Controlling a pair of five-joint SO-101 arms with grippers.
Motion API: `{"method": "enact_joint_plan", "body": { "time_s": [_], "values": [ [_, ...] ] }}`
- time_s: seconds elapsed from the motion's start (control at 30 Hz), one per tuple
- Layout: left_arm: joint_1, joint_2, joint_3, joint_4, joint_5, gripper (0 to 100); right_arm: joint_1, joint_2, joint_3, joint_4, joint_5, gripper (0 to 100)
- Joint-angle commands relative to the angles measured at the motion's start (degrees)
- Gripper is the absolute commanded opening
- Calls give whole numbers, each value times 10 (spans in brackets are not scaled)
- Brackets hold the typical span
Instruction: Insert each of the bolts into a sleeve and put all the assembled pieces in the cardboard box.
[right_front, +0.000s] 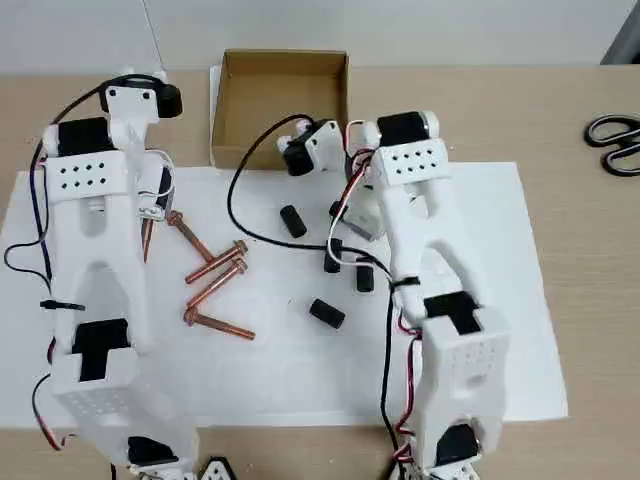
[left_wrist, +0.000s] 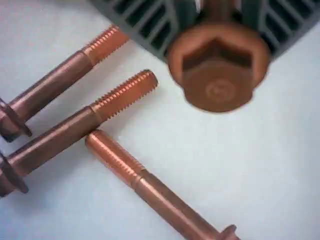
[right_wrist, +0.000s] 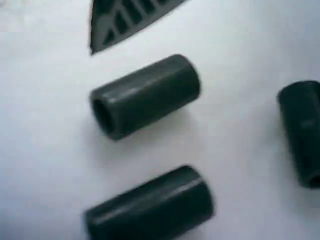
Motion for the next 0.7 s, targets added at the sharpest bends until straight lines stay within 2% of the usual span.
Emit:
{"method": "enact_joint_plan", "body": {
  "time_s": [0.0, 0.3, 0.43, 0.67],
  "values": [
    [3, -35, -1, 8, 2, 6, 15, 18, -71, -4, 7, 161],
    [3, -34, 6, 2, 10, 6, -12, 90, -178, -5, 6, 161],
    [3, -35, 36, -10, 10, 6, -38, 95, -183, -5, 3, 161],
    [1, -35, 55, -18, 10, 6, -44, 117, -183, -25, 3, 159]
  ]
}}
